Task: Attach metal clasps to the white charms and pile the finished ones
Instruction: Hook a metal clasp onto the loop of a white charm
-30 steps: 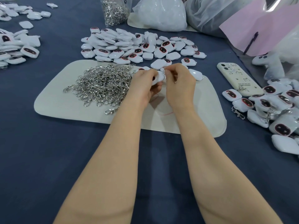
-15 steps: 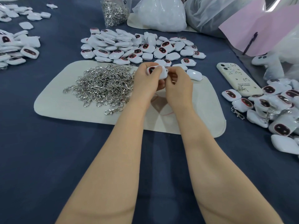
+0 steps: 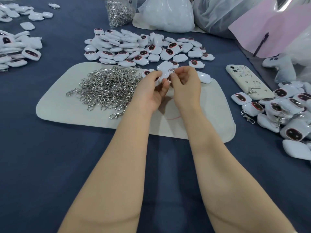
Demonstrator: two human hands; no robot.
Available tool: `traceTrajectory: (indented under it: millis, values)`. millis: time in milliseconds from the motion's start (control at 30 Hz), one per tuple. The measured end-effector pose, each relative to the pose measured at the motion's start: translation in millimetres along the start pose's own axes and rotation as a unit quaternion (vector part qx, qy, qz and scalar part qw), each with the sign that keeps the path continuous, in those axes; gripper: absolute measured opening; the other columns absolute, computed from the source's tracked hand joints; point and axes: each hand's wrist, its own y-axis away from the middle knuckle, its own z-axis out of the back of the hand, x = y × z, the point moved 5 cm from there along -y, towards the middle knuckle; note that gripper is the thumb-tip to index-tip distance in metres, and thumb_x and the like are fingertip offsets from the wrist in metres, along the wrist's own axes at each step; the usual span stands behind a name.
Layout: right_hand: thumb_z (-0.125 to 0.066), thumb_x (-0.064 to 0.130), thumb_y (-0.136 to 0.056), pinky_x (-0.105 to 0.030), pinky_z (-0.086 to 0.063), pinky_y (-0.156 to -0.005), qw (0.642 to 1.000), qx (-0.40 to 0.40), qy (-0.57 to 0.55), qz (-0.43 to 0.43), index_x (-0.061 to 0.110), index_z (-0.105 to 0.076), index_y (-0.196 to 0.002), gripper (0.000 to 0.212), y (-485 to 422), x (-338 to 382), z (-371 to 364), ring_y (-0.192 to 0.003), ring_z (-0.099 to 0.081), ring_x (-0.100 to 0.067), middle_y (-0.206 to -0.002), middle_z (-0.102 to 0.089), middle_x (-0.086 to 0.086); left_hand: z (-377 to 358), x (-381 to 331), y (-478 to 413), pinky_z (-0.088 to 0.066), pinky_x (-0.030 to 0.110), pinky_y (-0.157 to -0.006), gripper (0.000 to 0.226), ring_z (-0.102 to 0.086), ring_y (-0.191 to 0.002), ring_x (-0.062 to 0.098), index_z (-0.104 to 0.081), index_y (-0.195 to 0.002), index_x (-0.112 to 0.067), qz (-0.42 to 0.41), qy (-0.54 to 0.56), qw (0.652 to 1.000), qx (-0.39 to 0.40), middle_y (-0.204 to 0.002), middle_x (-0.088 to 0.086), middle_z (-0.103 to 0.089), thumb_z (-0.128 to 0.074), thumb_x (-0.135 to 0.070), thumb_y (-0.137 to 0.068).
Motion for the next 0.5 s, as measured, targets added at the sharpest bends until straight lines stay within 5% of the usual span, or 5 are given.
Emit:
traceTrajectory:
  millis: [300, 400, 500]
  values:
    - [-0.054, 0.003, -0.09, -0.017, -0.048, -0.074, 0.999, -0.03, 0.004, 0.039, 0.015, -0.055, -0.09, 0.012, 0.2, 5.5, 2.1, -0.077, -0.057, -0.006, -0.082, -0.059, 0.01, -0.8, 5.3, -0.5, -0.042, 0.012, -0.036, 0.009, -0.052, -0.043, 0.007, -0.053, -0.083, -0.004, 0.002, -0.018, 1.0, -0.02, -0.074, 0.008, -0.055, -0.051, -0.005, -0.092]
    - [-0.052, 0.003, -0.091, -0.009, -0.043, -0.071, 0.996, -0.034, 0.042, 0.065, 0.017, -0.054, -0.089, 0.014, 1.8, 9.8, 3.0, -0.075, -0.054, -0.002, -0.082, -0.058, 0.011, -1.9, 3.5, -1.2, -0.041, 0.014, -0.036, 0.005, -0.049, -0.043, 0.006, -0.052, -0.088, -0.009, -0.028, -0.089, 0.995, -0.028, -0.073, 0.006, -0.052, -0.05, -0.006, -0.092]
    - [-0.05, 0.003, -0.091, -0.015, -0.043, -0.078, 0.991, -0.028, 0.091, 0.094, 0.014, -0.055, -0.092, 0.013, 3.2, 12.2, 4.0, -0.085, -0.055, -0.012, -0.09, -0.06, 0.002, -2.3, -5.3, 2.1, -0.042, 0.018, -0.044, 0.01, -0.051, -0.046, 0.008, -0.053, -0.086, -0.019, -0.128, -0.242, 0.961, -0.043, -0.072, 0.002, -0.054, -0.052, -0.01, -0.091]
